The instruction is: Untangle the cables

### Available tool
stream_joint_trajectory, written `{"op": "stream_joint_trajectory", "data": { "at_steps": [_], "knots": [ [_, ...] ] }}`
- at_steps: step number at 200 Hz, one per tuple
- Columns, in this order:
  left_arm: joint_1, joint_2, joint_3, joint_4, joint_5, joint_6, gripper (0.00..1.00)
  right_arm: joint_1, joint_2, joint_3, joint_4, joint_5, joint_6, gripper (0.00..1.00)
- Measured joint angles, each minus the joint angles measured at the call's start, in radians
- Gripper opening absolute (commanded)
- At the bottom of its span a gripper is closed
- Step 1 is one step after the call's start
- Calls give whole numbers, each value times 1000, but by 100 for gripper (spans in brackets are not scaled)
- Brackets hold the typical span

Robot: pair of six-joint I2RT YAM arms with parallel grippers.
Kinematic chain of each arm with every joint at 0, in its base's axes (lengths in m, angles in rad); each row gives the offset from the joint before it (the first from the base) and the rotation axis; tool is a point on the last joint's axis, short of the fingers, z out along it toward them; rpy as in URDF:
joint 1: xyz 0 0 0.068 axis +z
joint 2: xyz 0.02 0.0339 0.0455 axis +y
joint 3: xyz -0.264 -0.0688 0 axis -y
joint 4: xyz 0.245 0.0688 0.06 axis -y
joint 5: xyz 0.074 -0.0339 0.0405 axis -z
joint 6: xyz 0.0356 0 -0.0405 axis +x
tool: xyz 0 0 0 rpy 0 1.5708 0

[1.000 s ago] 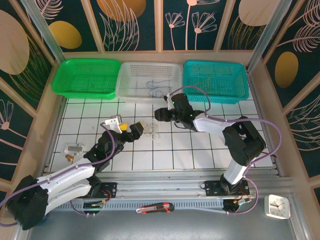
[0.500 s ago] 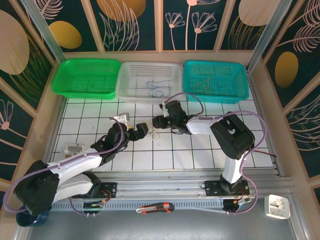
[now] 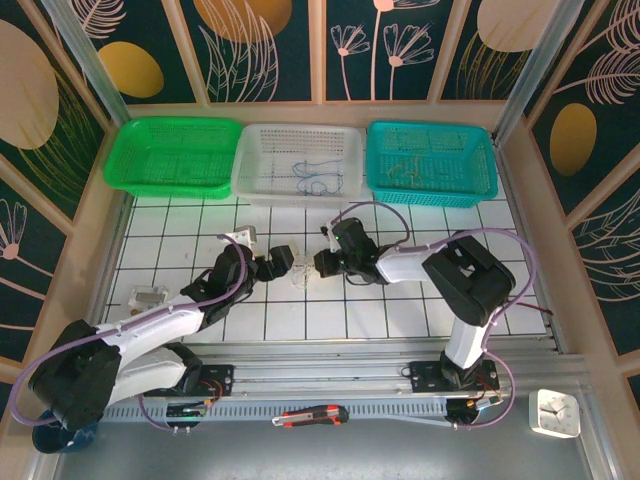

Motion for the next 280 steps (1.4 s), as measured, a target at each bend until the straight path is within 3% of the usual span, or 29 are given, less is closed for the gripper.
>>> {"op": "stream_joint_trajectory", "data": {
  "at_steps": [15,48,73,134,182,280],
  "knots": [
    [4,6,0,0,1,0,99,21,-40,-41,-1,2,16,0],
    [8,23,0,0,1,0,99,66,-122,-75,-34,16,44,31],
    [13,29,0,1,6,1,99,74,-202,-62,-83,60,39,37],
    [16,34,-1,1,8,0,99,10,-225,114,-165,117,-6,41],
    [20,33,-36,8,8,0,99,-6,-69,221,-187,113,-41,47],
    [27,25,-66,23,14,0,99,-6,141,338,-200,127,-49,45]
  ]
}}
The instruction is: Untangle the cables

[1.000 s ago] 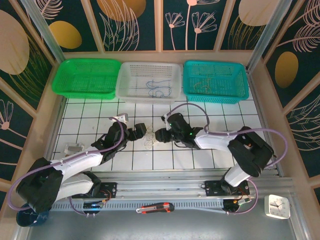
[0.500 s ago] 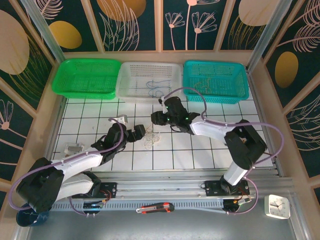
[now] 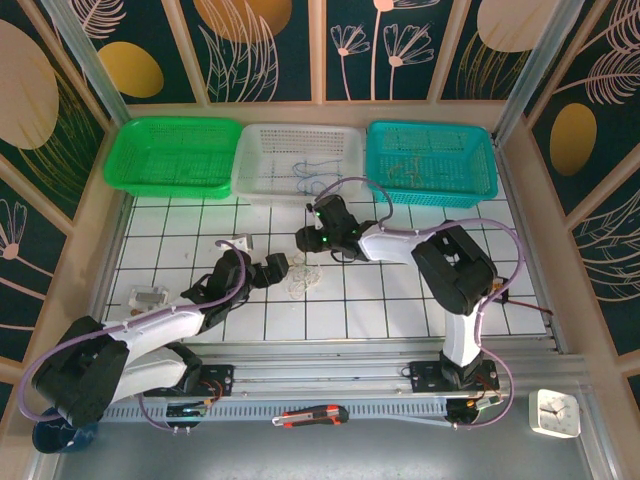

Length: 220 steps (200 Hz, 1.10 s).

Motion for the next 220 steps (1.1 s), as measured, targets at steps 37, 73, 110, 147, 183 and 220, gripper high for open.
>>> {"op": "stream_joint_trajectory", "data": {
  "at_steps": [37,73,110,147,183,220],
  "knots": [
    [0,0,-3,4,2,0,99,3,34,12,0,-1,3,41],
    [0,0,-5,10,2,0,99,8,60,14,0,-8,4,13],
    [3,0,-6,21,5,0,99,8,64,23,-2,-14,6,0],
    [4,0,-6,23,6,1,99,8,31,26,-10,-19,6,0],
    [5,0,-6,32,26,11,99,8,-95,26,-13,-27,7,0],
    [5,7,-5,55,66,35,99,9,-210,26,-10,-45,11,0]
  ]
}}
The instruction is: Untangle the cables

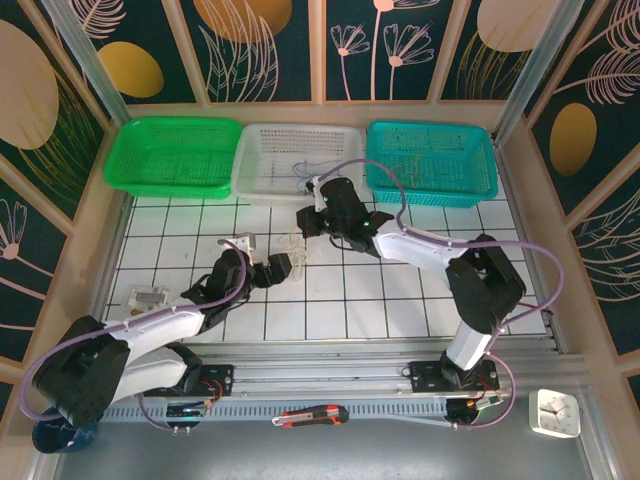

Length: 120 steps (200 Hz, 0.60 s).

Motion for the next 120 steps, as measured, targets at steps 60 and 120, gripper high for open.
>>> {"op": "stream_joint_trajectory", "data": {
  "at_steps": [60,120],
  "knots": [
    [0,13,18,63,94,55,99,15,-94,0,0,-8,7,0],
    [0,10,77,102,114,113,99,50,-122,-4,-8,-7,7,0]
  ]
}}
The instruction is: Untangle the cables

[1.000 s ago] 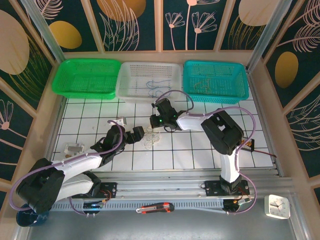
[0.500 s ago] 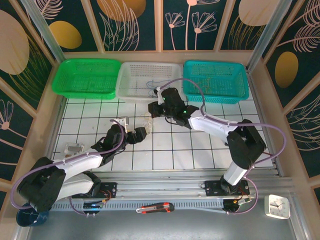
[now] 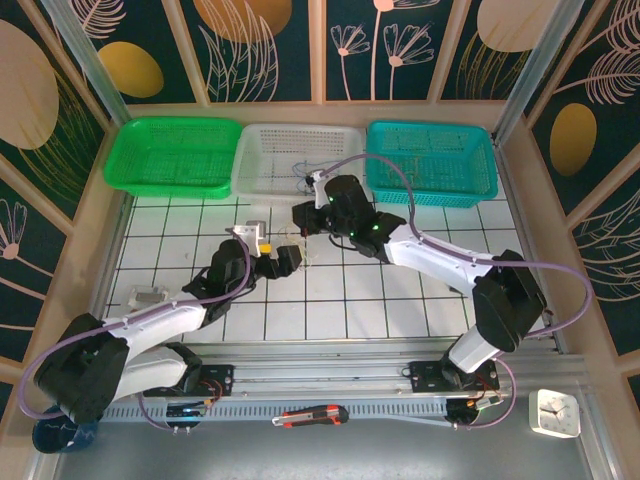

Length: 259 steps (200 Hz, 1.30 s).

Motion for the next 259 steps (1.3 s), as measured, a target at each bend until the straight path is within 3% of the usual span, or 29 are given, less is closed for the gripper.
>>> {"op": "stream_joint_trajectory", "data": {
  "at_steps": [39,102,123,219,239,259],
  "knots": [
    [0,5,28,21,-19,37,96,31,-10,-11,-22,1,0,0],
    [0,146,44,114,42,64,46,41,-90,7,-31,-8,4,0],
    [0,158,23,147,61,65,37,38,-142,39,-29,-22,19,0],
    [0,177,-60,205,69,50,33,-82,-311,56,51,-73,98,0],
    [0,177,-61,213,70,44,38,-136,-323,56,55,-74,98,0],
    [0,173,-61,213,79,34,51,-216,-328,56,55,-71,98,0]
  ]
}}
